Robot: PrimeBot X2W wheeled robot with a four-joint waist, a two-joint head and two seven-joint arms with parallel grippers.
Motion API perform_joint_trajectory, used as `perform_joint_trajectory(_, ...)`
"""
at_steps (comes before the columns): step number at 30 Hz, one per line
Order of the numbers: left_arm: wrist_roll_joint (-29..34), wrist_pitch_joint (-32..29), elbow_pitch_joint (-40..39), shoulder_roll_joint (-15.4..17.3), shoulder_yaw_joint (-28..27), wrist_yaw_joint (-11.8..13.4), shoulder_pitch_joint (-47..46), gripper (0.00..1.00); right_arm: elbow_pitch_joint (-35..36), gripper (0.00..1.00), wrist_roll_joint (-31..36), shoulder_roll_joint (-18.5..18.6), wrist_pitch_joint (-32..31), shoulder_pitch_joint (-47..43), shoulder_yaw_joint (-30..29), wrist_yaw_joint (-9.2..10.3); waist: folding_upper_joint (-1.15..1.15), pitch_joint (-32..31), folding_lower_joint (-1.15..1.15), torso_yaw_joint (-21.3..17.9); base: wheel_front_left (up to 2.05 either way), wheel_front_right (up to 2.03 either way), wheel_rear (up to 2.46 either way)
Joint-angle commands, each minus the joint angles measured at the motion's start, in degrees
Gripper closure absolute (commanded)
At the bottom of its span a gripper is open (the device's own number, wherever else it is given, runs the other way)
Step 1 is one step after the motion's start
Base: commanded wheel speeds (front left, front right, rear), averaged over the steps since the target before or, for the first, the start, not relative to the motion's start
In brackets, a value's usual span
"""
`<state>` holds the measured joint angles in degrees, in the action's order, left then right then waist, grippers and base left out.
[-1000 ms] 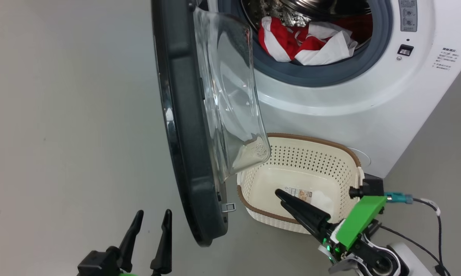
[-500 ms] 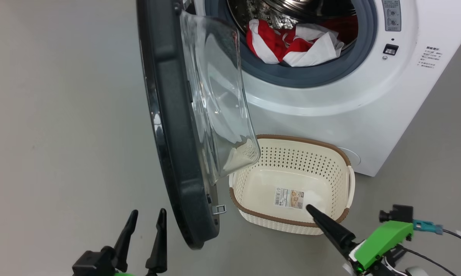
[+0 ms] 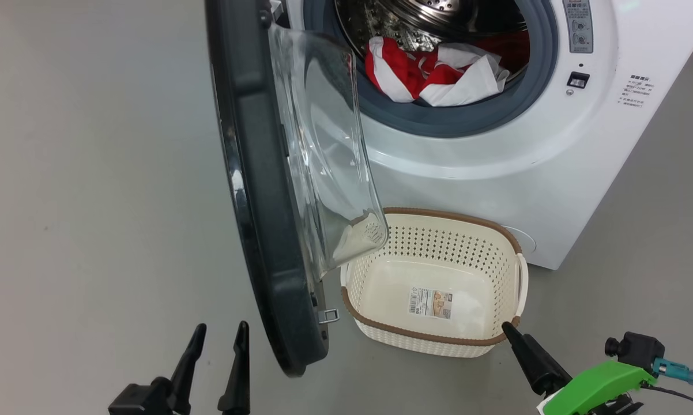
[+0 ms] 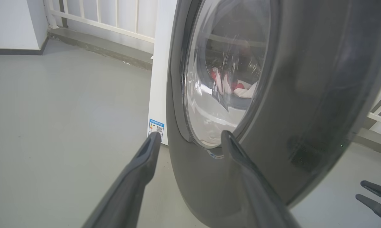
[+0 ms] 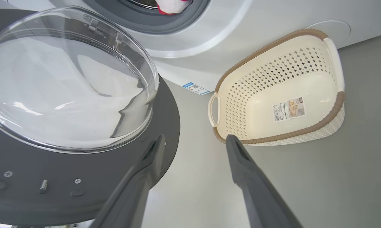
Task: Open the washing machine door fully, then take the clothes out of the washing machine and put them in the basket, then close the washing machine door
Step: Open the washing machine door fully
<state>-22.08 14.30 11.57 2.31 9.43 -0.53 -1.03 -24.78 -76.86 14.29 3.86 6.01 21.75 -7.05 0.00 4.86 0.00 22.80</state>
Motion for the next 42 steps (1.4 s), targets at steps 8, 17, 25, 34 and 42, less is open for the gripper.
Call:
perform_joint_trajectory(8, 0.7, 0.7, -0.9, 0.6, -2.1, -0.5, -0.1, 0.0, -2.8, 0.0, 9.7, 4.4, 10.7, 2.8, 9.2, -0.44, 0.0, -0.2, 0.0, 0.1, 0.0, 0.0, 0.0)
perform_joint_trajectory(17, 0.5, 0.7, -1.2, 0.6, -2.4, -0.5, -0.3, 0.0, 0.2, 0.0, 28.7, 2.6, 11.1, 1.7, 0.4, -0.44, 0.0, 0.5, 0.0, -0.4, 0.0, 0.0, 0.0)
perform_joint_trajectory(25, 0.5, 0.7, -1.3, 0.6, -2.3, -0.4, -0.5, 0.0, 5.5, 0.0, 43.5, -0.5, 11.1, -1.6, -7.6, -0.44, 0.0, 0.7, 0.0, -0.5, 0.0, 0.0, 0.0)
perform_joint_trajectory(34, 0.3, 0.7, -1.4, 0.6, -2.3, -0.3, -0.8, 0.0, 11.6, 0.0, 53.7, -4.3, 11.1, -5.0, -14.7, -0.44, 0.0, 1.1, 0.0, -0.3, 0.0, 0.0, 0.0)
perform_joint_trajectory(42, 0.4, 0.7, -1.5, 0.6, -2.3, -0.3, -0.8, 0.0, 10.8, 0.0, 55.3, -5.6, 11.1, -6.4, -15.6, -0.44, 0.0, 1.0, 0.0, -0.4, 0.0, 0.0, 0.0)
